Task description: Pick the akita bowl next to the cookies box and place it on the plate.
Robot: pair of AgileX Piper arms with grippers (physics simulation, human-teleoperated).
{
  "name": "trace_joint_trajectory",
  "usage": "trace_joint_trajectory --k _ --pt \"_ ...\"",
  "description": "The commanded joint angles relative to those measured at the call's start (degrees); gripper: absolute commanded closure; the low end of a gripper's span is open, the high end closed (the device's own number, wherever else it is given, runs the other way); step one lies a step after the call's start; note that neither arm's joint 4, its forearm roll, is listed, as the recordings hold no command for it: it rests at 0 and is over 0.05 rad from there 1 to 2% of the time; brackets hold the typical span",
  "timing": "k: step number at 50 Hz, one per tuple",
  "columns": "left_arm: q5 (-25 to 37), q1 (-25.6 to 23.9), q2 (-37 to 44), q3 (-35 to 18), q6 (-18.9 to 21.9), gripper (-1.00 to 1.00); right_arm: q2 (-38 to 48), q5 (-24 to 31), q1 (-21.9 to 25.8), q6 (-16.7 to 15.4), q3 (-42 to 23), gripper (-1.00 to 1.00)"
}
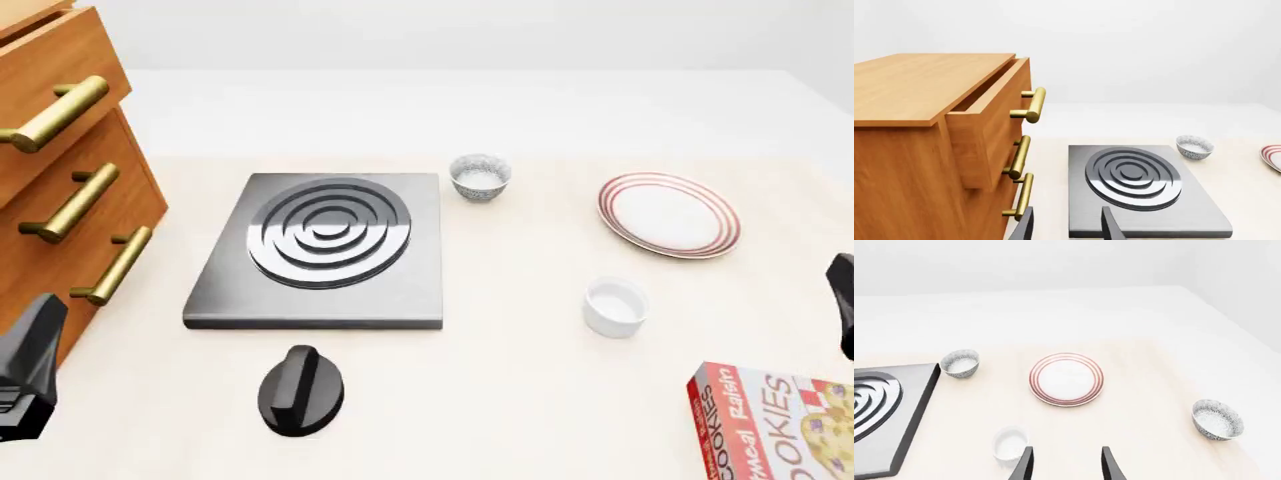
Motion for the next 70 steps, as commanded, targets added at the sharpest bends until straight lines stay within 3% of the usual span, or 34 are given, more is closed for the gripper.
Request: trace_joint_trajectory --k 1,6,14,17,25,28,42,70 --pt "0.0 0.0 0.0 0.0 0.0 -1.0 13.4 -1.4 -7.3 -2.5 -6.4 -1.0" --pt "0.0 0.0 0.0 0.0 0.0 -1.0 18.4 -2.7 -9.9 -3.1 -8.6 -1.0" --pt "0.0 0.0 0.0 0.0 0.0 -1.0 30.7 -7.2 -18.5 -6.7 -14.4 -1.0" --pt "0.0 0.0 0.0 0.0 0.0 -1.0 32.8 -7.7 -19.1 -6.7 -15.8 -1.0" --pt "0.0 0.0 0.0 0.0 0.0 -1.0 43.0 -9.9 -25.9 -8.4 -21.8 -1.0" --pt "0.0 0.0 0.0 0.0 0.0 -1.0 44.9 -8.4 -26.0 -6.6 -24.4 -1.0" --pt "0.0 0.0 0.0 0.0 0.0 -1.0 58.0 -6.2 -33.3 -6.6 -36.3 -1.0" --pt "0.0 0.0 0.0 0.0 0.0 -1.0 72.5 0.3 -40.5 -4.0 -52.9 -1.0"
